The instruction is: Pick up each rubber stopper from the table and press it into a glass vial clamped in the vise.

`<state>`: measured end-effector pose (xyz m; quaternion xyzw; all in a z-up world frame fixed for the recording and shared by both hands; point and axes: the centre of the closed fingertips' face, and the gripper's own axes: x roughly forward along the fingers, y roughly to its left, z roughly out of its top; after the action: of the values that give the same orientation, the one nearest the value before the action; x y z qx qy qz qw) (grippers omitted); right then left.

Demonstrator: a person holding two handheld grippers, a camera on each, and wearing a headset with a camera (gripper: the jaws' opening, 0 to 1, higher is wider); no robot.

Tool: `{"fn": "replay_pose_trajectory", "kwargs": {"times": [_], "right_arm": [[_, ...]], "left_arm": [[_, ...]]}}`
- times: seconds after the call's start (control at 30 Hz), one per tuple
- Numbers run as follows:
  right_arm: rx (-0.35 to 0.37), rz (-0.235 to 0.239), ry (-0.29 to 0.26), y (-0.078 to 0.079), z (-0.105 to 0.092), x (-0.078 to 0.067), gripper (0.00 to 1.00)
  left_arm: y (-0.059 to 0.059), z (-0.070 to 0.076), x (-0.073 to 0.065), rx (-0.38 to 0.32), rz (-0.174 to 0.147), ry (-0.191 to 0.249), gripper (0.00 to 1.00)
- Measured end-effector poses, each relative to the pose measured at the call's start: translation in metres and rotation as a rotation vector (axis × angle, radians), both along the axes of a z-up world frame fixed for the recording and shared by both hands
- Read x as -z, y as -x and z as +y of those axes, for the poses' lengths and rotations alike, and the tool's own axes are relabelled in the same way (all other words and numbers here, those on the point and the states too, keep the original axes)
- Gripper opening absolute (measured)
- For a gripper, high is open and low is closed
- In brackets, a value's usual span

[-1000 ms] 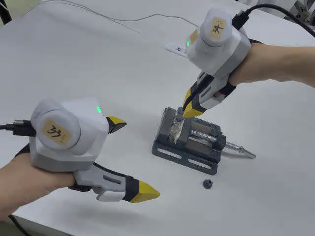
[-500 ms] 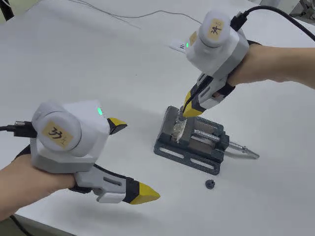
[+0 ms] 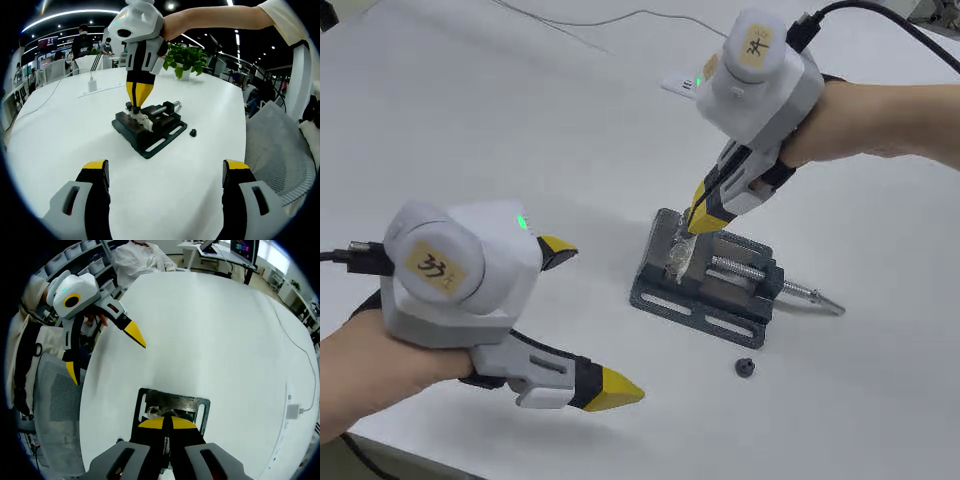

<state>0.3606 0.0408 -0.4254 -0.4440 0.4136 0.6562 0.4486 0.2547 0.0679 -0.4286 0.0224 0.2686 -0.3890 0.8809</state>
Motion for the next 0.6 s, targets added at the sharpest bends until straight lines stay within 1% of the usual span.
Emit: {"fn": "replay_pose_trajectory", "kwargs": {"times": [0.17,0.3,0.37,0.6], "right_arm": [[-0.006,0.027,0.006,0.0023,-0.0016,-0.0011,0.00],[0.008,0.051,0.016,0.0013,-0.0009,-0.0008,0.00],[0.002,0.049,0.019,0.0027,-0.0011,-0.0008,0.00],[0.021,0.031,0.055,0.0055,-0.0016,-0.0002,0.00]], "left_arm": [[-0.0002,-0.0020,0.0012,0.006,0.004,0.002,0.93],[-0.0012,-0.0026,0.0021,0.009,0.005,0.000,0.93],[-0.0020,-0.0030,0.0022,0.008,0.006,0.004,0.93],[-0.0047,-0.0053,0.0050,0.005,0.013,0.013,0.92]]}}
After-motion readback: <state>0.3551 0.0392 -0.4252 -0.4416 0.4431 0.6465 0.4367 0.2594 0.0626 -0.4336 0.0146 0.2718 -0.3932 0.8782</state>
